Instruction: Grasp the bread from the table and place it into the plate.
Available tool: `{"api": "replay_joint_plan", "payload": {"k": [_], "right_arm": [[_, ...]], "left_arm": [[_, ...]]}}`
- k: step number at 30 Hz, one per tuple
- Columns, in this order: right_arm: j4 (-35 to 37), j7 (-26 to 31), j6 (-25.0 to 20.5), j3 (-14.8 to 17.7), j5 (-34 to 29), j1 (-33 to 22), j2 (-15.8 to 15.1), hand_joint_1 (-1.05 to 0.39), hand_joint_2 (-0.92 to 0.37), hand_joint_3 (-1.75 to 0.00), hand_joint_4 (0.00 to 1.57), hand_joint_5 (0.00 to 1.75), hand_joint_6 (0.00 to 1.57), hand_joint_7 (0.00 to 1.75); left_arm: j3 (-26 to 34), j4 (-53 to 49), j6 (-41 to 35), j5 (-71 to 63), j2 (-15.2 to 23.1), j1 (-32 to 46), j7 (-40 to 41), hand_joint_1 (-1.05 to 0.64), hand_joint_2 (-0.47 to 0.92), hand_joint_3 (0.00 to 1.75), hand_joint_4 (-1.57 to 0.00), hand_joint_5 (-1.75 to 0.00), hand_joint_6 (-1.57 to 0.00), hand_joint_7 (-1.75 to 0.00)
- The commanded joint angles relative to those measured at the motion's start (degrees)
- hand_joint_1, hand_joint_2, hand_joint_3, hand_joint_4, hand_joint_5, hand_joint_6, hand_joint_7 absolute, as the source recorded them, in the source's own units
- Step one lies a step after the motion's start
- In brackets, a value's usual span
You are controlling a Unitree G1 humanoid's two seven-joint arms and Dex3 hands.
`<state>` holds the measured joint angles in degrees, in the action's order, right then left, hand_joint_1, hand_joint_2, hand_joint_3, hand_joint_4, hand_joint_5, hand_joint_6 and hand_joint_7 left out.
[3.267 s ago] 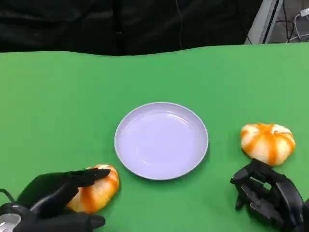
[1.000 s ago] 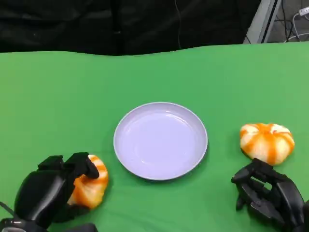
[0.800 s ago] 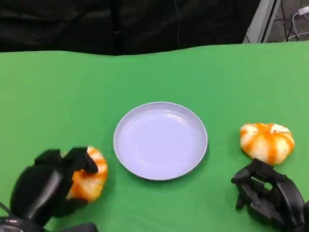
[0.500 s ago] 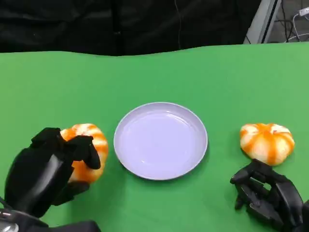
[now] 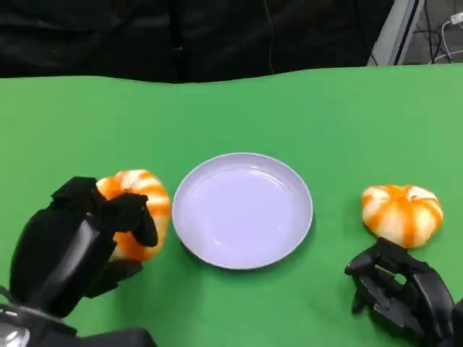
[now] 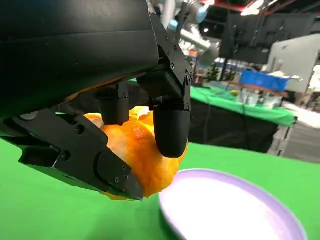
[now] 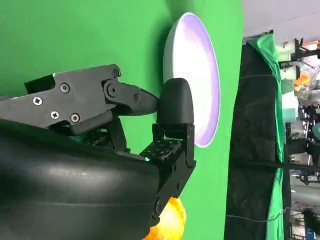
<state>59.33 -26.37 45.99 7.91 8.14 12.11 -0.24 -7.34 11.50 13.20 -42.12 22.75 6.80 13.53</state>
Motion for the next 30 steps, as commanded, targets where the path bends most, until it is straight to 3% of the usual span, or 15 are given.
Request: {"api": "replay_joint_plan", "payload": {"k": [1, 30], "right_arm": [[0.5, 0.2, 0.1, 0.2, 0.1, -0.1, -0.3, -0.27, -0.92, -0.55, 0.73, 1.75, 0.64, 1.48], [0.4, 0.5, -0.1, 0.1, -0.2, -0.3, -0.3, -0.27, -0.92, -0.54, 0.72, 1.75, 0.64, 1.47]], "left_arm": [[0.2, 0.6, 0.8, -0.6, 0.2, -0.9, -0.2, 0.01, 0.78, 0.01, -0.6, -1.75, -0.67, -1.42], [-3.6, -1.3, 4.6, -1.4, -3.0, -5.3, 0.5, 0.0, 0.8, 0.01, -0.56, -1.75, -0.62, -1.45]]}}
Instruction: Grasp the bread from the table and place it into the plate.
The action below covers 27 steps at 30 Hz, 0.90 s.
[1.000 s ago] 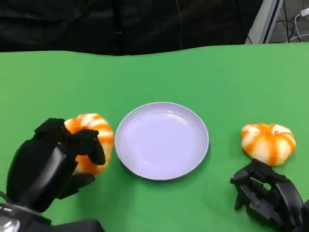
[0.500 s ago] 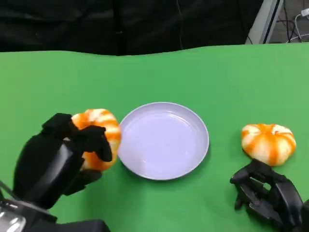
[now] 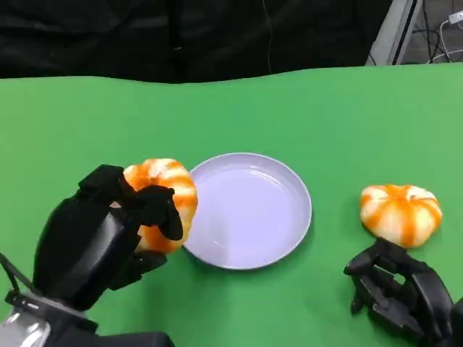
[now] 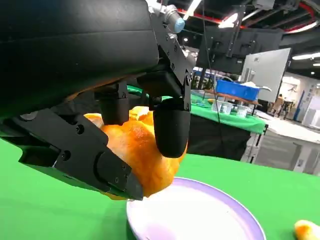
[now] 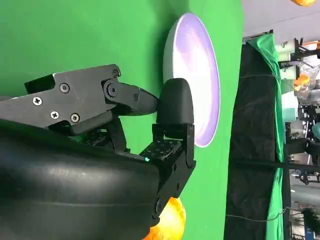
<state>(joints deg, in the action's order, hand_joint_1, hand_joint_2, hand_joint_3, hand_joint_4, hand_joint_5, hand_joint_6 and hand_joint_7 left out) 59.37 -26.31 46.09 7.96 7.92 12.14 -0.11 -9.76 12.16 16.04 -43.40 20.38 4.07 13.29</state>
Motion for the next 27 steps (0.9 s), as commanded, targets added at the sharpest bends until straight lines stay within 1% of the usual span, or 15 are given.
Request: {"api": "replay_joint_plan", "payload": {"k": [1, 9, 11, 18, 27], "right_arm": [[0.4, 0.6, -0.1, 0.0, -0.1, -0.4, -0.4, -0.28, -0.92, -0.53, 0.72, 1.75, 0.64, 1.47], [0.4, 0.8, 0.0, -0.1, -0.3, -0.4, -0.4, -0.28, -0.92, -0.53, 0.72, 1.75, 0.64, 1.46], [0.3, 0.9, 0.3, -0.1, -0.2, -0.5, -0.2, -0.28, -0.92, -0.53, 0.72, 1.75, 0.64, 1.46], [-0.4, 1.8, 0.8, -0.7, -0.8, -1.0, 0.2, -0.29, -0.92, -0.54, 0.72, 1.75, 0.64, 1.46], [-1.5, 3.1, 0.4, -1.7, -0.8, -1.6, 0.3, -0.28, -0.92, -0.53, 0.71, 1.75, 0.64, 1.45]], "left_arm": [[-1.4, -2.6, 1.9, 0.0, -0.8, -3.0, 0.7, 0.0, 0.8, 0.01, -0.56, -1.75, -0.62, -1.46], [-1.3, -3.5, 2.5, -0.1, -1.1, -3.5, 0.8, 0.0, 0.8, 0.01, -0.56, -1.75, -0.6, -1.48], [-2.6, -6.5, 2.8, 0.0, -1.7, -6.3, 0.2, -0.01, 0.8, 0.0, -0.55, -1.75, -0.6, -1.48], [-6.2, -12.6, 3.6, 0.3, -3.3, -12.7, -1.4, -0.01, 0.81, 0.01, -0.53, -1.75, -0.6, -1.49], [-7.6, -16.7, 4.0, 1.0, -4.0, -15.4, -1.6, 0.0, 0.81, 0.0, -0.55, -1.75, -0.6, -1.5]]}}
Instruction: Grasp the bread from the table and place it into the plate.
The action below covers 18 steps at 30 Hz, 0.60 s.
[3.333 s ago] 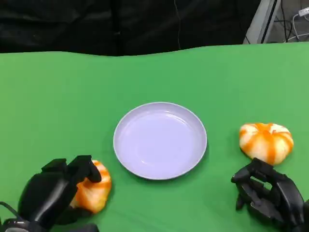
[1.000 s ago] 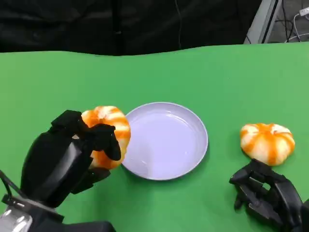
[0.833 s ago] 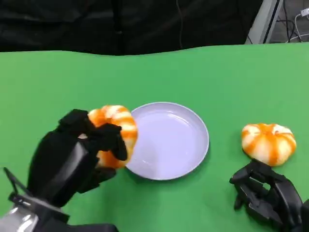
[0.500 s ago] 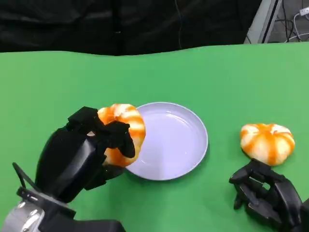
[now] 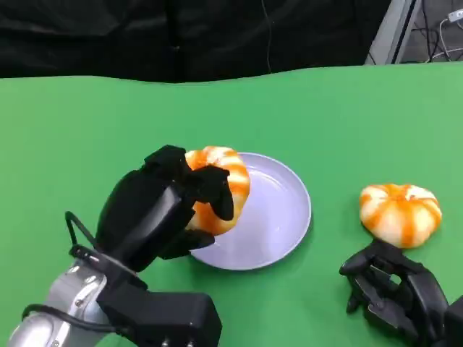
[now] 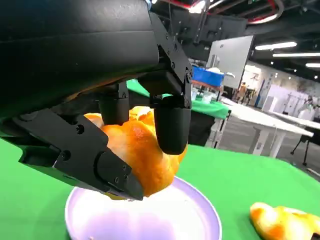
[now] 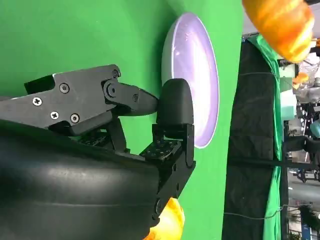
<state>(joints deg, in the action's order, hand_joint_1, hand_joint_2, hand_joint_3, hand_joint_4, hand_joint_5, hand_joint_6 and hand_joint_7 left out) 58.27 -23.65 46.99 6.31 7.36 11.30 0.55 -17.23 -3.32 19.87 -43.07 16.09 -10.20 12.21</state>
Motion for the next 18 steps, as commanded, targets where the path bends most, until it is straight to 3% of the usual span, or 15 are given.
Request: {"api": "replay_joint_plan", "payload": {"k": [1, 18], "right_arm": [[-0.4, 0.5, -0.5, -0.1, -0.2, -0.8, -0.4, -0.28, -0.92, -0.53, 0.71, 1.75, 0.64, 1.45], [-1.2, 1.9, 0.1, -1.0, -1.0, -1.6, 0.4, -0.31, -0.92, -0.52, 0.72, 1.75, 0.64, 1.46]], "left_arm": [[-0.2, -1.3, 0.1, 0.8, 0.3, -1.2, -0.5, 0.0, 0.81, 0.0, -0.55, -1.75, -0.6, -1.5], [-4.5, -16.5, 3.4, 1.7, -2.3, -11.8, -0.4, -0.04, 0.79, 0.0, -0.53, -1.75, -0.56, -1.54]]}}
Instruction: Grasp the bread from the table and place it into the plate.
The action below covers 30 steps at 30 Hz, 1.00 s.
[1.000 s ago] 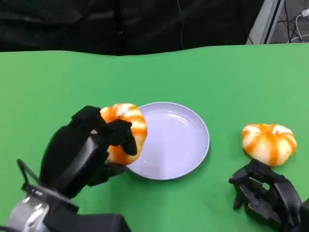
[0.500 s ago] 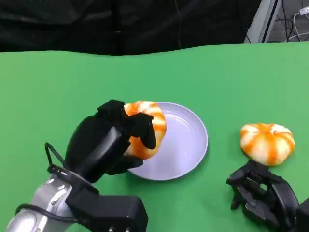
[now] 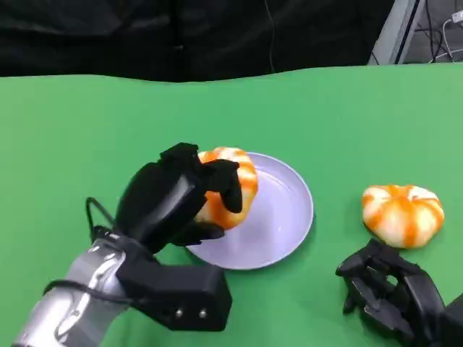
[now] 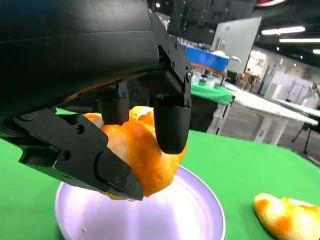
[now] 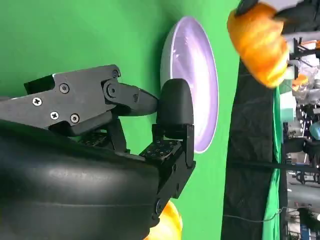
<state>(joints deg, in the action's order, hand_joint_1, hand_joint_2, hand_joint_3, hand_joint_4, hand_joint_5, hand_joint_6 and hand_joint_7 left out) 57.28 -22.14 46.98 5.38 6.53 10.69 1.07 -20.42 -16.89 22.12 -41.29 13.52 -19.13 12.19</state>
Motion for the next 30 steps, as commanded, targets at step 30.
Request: {"api": "replay_joint_plan", "payload": {"k": [30], "right_arm": [[-0.5, 3.6, 0.2, -0.7, -2.6, -0.8, 0.4, -0.29, -0.92, -0.53, 0.72, 1.75, 0.65, 1.46]], "left_arm": [[-7.2, -40.1, 10.0, 1.4, -6.8, -19.4, 6.2, -0.04, 0.84, 0.0, -0.44, -1.64, -0.59, -1.29]]}}
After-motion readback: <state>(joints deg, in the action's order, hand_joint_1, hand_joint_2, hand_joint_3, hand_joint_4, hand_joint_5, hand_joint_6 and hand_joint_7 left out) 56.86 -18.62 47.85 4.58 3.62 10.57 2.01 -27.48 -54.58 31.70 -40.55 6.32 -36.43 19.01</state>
